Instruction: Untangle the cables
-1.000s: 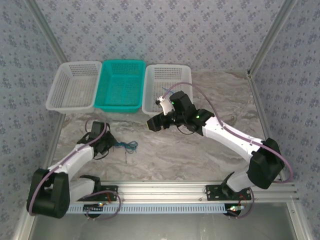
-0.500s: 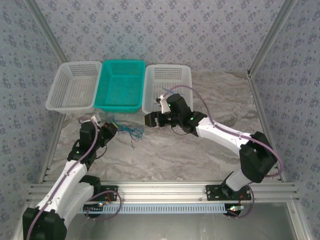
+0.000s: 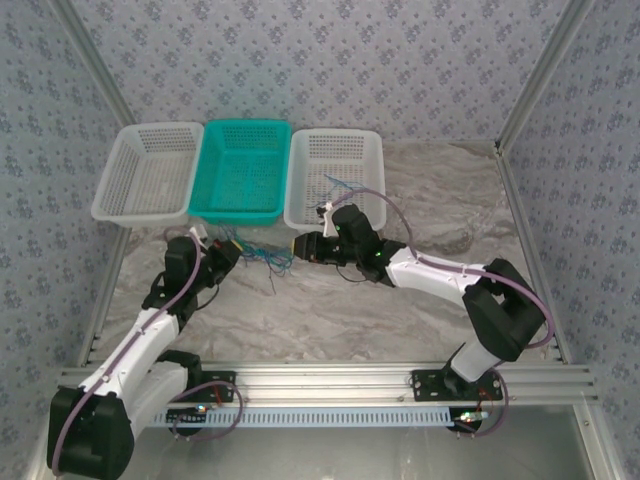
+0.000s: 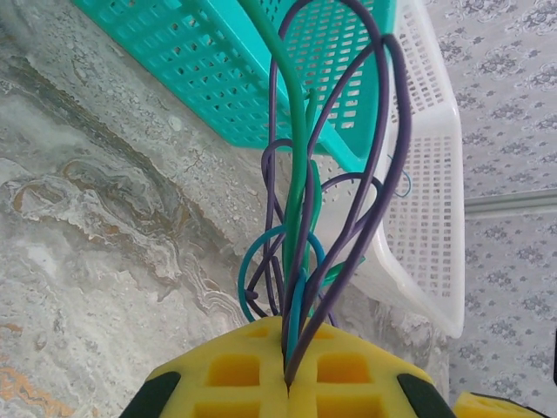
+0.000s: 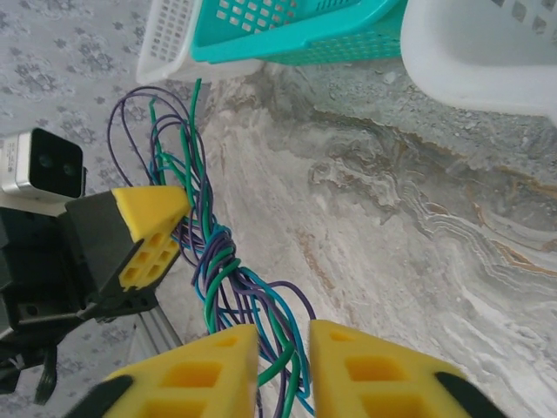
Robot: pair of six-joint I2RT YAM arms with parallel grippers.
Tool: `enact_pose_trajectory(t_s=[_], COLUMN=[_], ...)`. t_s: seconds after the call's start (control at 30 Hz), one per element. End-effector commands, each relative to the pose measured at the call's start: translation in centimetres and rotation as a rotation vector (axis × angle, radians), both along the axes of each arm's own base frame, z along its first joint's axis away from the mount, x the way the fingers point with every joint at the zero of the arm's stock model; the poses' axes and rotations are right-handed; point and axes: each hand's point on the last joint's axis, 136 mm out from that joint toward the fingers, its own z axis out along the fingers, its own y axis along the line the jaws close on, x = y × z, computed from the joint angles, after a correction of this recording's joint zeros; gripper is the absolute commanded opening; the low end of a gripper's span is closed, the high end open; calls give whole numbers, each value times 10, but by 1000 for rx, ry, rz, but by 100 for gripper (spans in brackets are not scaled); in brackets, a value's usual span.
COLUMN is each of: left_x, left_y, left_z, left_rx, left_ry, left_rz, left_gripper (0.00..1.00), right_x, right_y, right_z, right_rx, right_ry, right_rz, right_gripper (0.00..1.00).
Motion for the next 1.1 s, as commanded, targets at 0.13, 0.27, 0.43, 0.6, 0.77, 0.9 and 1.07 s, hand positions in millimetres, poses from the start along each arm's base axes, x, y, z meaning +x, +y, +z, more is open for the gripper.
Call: enact_pose_trajectory(t_s=[0.13, 0.27, 0.43, 0.6, 0.77, 0.9, 1.07], left_x=[4, 3, 2, 3, 3, 3, 3], left_y=[1, 3, 4, 4, 4, 3, 4], left_z=[14, 15, 16, 17, 17, 14, 14], left_rx=[-27, -25, -22, -22, -23, -24, -23], left_ry=[-43, -46, -49, -48, -48, -42, -42], left_rz=[6, 13, 16, 16, 15, 15, 15], left_gripper=[0, 0, 0, 0, 0, 0, 0], right_x=[1, -2, -4, -6, -5, -4, -4], right_y=[5, 1, -4, 6, 11, 15, 16], right_z=[-3, -12, -20, -14, -8, -5, -3], right_rx=[22, -2, -20, 6, 29, 42, 48], right_ry=[19, 29, 33, 18, 6, -2, -6], right_rz=[-10, -13, -18, 20, 35, 45, 42], right_gripper=[26, 27, 25, 20, 18, 13, 4])
